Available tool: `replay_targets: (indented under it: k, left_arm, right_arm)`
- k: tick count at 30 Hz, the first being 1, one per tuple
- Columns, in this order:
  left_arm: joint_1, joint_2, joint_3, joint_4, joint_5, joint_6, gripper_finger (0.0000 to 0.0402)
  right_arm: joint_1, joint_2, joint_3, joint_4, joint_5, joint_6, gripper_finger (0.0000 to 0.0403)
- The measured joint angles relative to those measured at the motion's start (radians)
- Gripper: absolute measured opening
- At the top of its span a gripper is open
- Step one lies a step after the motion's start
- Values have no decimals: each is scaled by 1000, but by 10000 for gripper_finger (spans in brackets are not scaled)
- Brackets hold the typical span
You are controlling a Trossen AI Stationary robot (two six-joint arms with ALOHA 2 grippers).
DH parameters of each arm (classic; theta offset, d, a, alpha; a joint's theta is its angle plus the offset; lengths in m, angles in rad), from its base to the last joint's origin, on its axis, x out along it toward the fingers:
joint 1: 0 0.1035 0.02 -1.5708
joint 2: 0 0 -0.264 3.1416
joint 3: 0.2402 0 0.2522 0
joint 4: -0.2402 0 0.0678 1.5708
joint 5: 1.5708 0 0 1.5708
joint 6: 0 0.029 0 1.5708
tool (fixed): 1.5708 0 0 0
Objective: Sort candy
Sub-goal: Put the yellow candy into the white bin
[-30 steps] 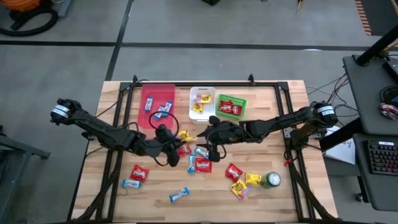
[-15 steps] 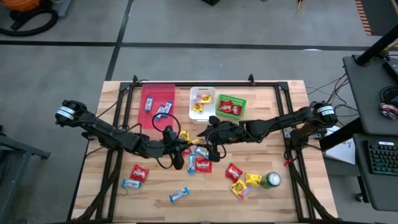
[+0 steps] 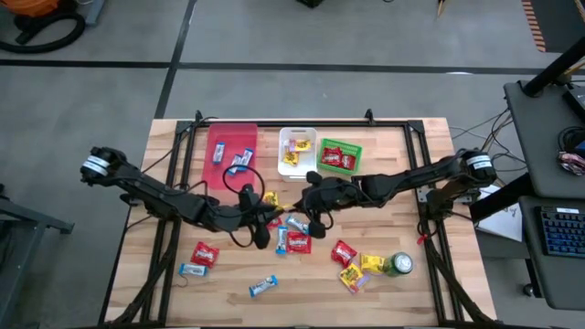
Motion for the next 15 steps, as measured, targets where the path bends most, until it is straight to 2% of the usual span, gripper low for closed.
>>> replay_targets:
  k: [7, 15]
  left_arm:
    - [1, -58, 1, -75, -2, 29, 111]
    - [0, -152, 1, -227, -2, 52, 157]
  right_arm:
    - [-65, -30, 0, -32, -2, 86, 9]
    - [-254, -30, 0, -73, 2, 308, 9]
